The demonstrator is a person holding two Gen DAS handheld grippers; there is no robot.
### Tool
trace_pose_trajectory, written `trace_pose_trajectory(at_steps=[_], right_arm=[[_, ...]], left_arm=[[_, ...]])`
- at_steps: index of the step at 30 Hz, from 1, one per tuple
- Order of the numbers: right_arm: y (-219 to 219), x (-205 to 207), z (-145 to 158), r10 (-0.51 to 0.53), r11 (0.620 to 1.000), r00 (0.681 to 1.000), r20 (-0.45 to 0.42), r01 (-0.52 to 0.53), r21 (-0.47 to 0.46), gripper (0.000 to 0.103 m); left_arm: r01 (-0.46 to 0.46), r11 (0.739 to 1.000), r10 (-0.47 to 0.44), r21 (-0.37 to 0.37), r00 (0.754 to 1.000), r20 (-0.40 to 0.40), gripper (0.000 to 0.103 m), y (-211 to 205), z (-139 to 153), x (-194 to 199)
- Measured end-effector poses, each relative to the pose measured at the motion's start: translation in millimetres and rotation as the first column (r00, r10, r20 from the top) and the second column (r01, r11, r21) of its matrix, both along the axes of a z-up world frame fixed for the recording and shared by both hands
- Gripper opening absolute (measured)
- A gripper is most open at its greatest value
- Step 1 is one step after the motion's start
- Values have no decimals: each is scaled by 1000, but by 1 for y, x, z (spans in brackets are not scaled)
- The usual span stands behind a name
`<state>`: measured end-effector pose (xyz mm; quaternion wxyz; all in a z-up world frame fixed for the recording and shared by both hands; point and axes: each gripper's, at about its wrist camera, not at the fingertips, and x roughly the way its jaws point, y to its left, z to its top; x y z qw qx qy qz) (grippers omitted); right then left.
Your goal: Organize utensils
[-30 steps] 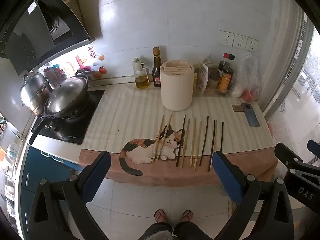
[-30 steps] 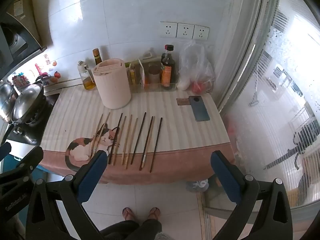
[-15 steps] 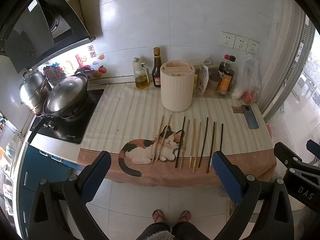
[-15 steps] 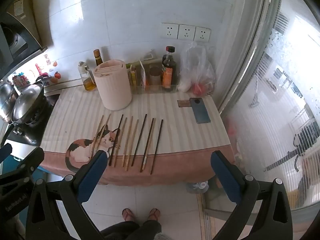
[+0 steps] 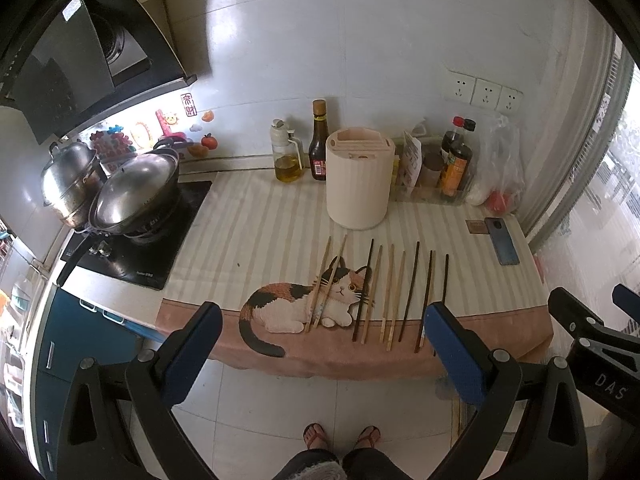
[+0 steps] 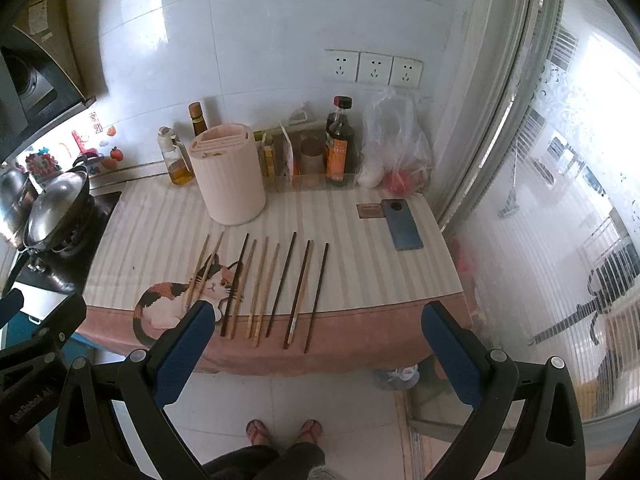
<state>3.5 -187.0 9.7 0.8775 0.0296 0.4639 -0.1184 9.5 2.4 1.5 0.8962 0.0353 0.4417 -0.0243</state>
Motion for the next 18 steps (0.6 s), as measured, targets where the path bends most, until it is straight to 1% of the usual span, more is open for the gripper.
trace_pose_trajectory(at_steps=[18], right_arm=[[5, 1, 2, -1, 1000, 1000, 4, 1, 2, 103]], left_arm=[[5, 1000, -5, -7, 1000, 9, 103, 4, 8, 3]])
